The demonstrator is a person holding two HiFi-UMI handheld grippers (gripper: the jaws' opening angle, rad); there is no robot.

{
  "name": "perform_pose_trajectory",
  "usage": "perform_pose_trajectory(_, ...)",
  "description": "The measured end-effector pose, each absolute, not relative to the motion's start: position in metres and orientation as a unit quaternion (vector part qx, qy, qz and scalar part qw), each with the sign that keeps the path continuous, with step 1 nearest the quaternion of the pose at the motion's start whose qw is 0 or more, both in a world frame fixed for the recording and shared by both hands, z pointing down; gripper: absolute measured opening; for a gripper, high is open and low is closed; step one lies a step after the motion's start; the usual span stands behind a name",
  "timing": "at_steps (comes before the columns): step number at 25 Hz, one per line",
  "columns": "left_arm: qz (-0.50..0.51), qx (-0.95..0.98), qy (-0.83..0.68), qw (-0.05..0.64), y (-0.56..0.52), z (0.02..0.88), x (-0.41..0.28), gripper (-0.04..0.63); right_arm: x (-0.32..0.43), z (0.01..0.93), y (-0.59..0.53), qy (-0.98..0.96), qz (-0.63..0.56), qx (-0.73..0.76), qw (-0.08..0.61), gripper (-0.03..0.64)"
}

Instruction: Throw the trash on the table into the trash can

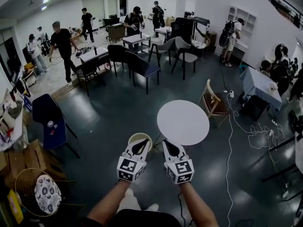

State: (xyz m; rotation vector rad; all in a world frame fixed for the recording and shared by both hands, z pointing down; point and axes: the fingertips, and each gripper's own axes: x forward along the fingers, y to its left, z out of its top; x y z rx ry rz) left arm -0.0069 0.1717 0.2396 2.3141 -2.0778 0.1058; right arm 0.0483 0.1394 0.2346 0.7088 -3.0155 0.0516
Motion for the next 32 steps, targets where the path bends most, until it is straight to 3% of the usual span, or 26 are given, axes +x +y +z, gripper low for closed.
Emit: perform_pose_trajectory(32,0.032,0.756,-0.654,-0.006,0.201,0.207,-0.017,0.015,0.024,0.195,0.168,-0.976,0.005,0.218,0.008,0.017)
